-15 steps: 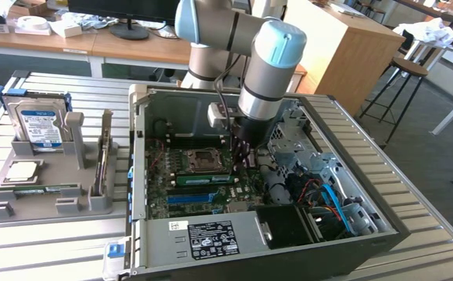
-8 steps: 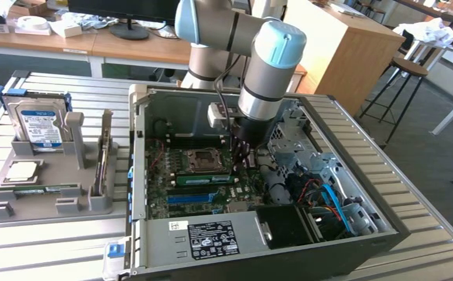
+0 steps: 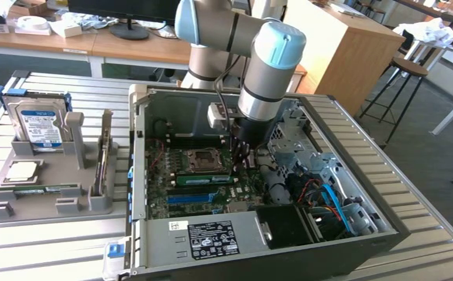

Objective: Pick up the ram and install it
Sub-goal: 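Press down the ram until it locks into place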

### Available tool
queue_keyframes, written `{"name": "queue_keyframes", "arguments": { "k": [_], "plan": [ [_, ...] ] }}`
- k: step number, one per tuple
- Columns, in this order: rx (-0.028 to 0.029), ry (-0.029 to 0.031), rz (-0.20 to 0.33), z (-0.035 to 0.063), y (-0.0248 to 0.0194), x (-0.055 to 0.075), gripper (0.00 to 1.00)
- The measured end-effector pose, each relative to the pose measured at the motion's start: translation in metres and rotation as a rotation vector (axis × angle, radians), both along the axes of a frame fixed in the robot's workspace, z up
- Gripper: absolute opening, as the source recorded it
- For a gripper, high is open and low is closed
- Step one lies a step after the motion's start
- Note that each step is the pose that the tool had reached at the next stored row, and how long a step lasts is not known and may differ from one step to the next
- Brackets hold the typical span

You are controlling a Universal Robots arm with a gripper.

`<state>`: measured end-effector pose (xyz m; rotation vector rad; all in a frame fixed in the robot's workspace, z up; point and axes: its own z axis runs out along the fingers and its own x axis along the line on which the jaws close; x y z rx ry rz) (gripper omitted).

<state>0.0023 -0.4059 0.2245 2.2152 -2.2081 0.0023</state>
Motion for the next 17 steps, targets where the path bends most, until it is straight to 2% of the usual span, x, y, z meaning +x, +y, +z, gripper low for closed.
{"name": "queue_keyframes", "arguments": {
  "k": [17],
  "plan": [
    [0.0007,-0.0001,0.0,-0.0015,0.0,0.0,0.1]
  ]
}}
